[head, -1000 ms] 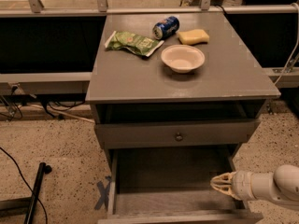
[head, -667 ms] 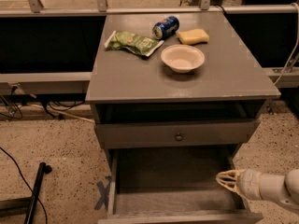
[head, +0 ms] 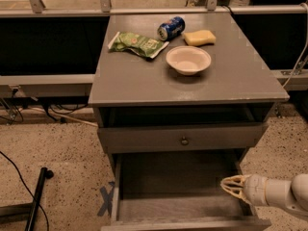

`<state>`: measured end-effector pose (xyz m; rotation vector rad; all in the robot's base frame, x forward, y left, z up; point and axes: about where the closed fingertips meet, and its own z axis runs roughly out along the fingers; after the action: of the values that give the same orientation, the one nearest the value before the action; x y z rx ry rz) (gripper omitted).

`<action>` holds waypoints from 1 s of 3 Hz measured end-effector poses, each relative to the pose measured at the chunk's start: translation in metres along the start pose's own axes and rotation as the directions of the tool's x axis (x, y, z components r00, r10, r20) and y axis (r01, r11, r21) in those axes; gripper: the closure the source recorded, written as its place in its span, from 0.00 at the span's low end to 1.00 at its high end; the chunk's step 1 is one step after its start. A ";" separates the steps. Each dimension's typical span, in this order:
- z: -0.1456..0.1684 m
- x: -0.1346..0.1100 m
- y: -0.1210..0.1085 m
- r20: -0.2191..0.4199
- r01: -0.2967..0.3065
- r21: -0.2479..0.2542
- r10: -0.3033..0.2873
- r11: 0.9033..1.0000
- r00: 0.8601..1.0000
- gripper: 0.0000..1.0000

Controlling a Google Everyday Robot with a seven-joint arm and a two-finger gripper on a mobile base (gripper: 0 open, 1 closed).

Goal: Open middle drawer

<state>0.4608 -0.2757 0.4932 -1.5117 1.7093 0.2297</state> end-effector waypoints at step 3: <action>-0.058 0.000 -0.034 -0.034 0.052 0.071 -0.049 0.996 0.998 0.00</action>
Offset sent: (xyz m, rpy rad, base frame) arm 0.0065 -0.0297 0.0323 -0.0220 -0.0533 -0.0144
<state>0.4651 -0.3202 0.5430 -1.5116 1.6847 0.1167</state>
